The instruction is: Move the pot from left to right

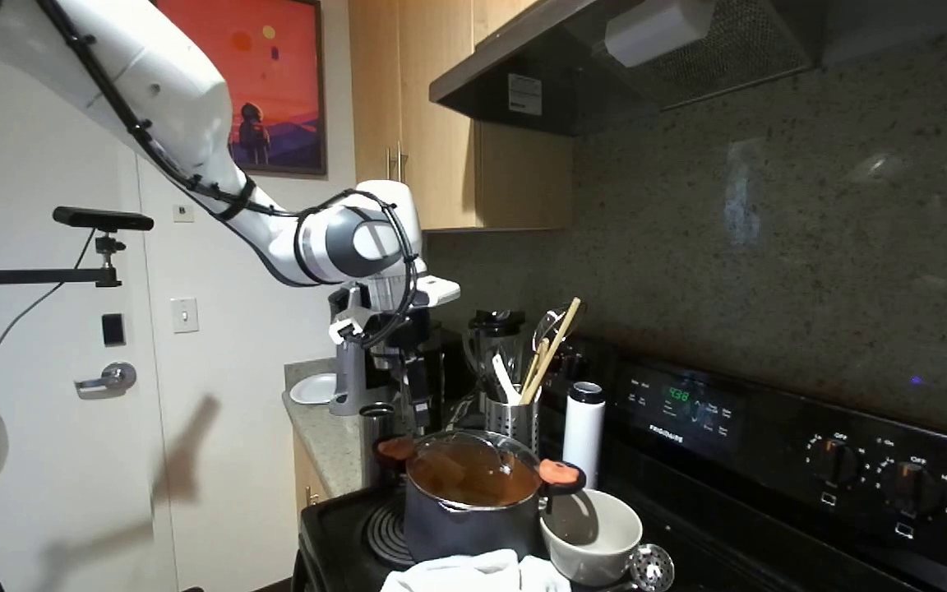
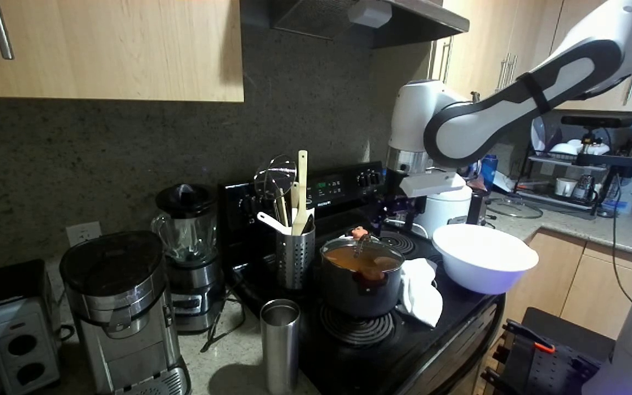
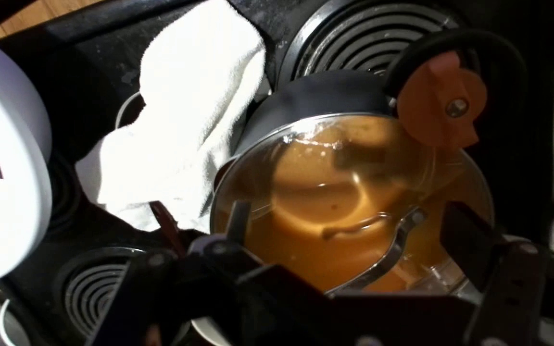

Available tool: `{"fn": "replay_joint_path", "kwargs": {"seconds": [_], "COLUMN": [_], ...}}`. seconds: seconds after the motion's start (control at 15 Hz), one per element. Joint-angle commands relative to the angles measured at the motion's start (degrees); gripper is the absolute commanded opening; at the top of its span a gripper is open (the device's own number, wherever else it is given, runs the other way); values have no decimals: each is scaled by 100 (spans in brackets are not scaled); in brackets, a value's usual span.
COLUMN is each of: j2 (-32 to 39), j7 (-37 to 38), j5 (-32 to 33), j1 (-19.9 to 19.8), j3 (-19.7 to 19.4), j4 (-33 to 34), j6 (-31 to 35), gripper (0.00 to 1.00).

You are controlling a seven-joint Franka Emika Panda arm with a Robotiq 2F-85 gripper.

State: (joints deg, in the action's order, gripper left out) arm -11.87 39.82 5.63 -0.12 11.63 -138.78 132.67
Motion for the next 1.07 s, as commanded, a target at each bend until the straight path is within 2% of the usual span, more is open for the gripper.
{"fn": "replay_joint_path", "kwargs": {"seconds": [0.0, 0.4, 1.0], "j2": [589, 1256, 2006], "j7": [1137, 2227, 3094], "j5": [431, 338, 357], "j1": [-29, 165, 411], "j3": [25, -274, -715], "j4": [484, 992, 1611], "j6": [-186, -190, -77], "gripper": [100, 100, 100]}}
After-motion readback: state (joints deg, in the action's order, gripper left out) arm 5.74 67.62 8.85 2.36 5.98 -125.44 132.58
